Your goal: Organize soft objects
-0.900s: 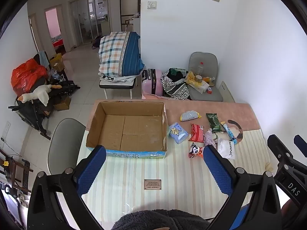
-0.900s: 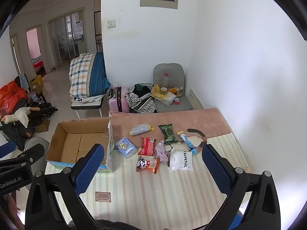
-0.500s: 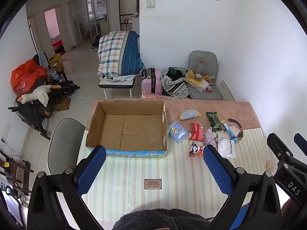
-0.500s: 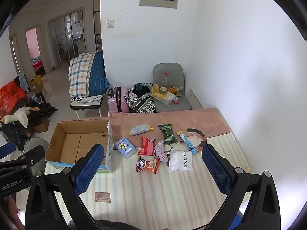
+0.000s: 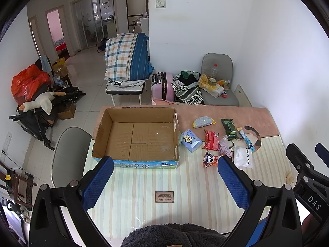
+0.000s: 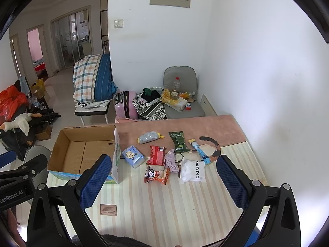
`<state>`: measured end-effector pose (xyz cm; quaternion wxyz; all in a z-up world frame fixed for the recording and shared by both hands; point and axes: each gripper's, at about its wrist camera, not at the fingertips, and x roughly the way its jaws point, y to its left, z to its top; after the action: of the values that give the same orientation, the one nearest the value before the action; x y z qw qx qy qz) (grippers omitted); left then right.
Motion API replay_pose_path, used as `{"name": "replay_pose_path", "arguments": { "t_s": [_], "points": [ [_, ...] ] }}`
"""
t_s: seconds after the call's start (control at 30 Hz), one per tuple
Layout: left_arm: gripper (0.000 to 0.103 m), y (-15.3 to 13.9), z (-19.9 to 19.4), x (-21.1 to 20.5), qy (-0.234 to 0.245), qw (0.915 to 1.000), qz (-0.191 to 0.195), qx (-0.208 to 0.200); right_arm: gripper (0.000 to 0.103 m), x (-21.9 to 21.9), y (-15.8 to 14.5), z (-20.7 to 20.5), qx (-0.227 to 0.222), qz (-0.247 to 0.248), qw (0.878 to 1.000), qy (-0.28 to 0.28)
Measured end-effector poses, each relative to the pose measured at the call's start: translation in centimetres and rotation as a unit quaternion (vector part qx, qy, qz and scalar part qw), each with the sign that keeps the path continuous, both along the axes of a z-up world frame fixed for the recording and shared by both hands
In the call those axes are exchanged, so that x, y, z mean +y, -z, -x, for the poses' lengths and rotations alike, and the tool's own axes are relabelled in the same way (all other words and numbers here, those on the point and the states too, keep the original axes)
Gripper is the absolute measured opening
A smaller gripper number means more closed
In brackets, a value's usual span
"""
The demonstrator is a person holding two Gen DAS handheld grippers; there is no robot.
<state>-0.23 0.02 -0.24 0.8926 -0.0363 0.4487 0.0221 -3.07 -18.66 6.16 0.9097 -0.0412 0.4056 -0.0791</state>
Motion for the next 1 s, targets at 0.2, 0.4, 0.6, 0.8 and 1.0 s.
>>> {"name": "replay_pose_path", "arguments": {
  "t_s": [0.2, 0.4, 0.6, 0.8, 1.0],
  "points": [
    [0.103, -0.10, -0.07, 0.01, 0.001, 1.0000, 0.000, 0.000, 0.103, 0.02, -0.03, 0.00, -0.001, 0.000, 1.000, 0.000],
    [0.103, 0.26, 0.23, -0.05, 0.001, 1.0000, -0.001, 0.001, 0.103, -0.03, -0.06, 0.03, 0.000, -0.001, 1.000, 0.001],
    [0.103, 0.28, 0.35, 0.34, 0.001, 1.0000, -0.002, -0.001, 0.103, 0.00, -0.06, 0.01, 0.000, -0.001, 1.000, 0.001],
    [0.103, 0.23, 0.29, 0.33, 0.001, 1.0000, -0.003, 0.000, 0.103, 0.04, -0.09, 0.09, 0.000, -0.001, 1.000, 0.001],
    [0.103, 0.22, 0.52, 0.67, 0.001, 1.0000, -0.004, -0.001, 0.103, 0.06, 0.03, 0.23, 0.002, -0.002, 1.000, 0.000]
  ]
}}
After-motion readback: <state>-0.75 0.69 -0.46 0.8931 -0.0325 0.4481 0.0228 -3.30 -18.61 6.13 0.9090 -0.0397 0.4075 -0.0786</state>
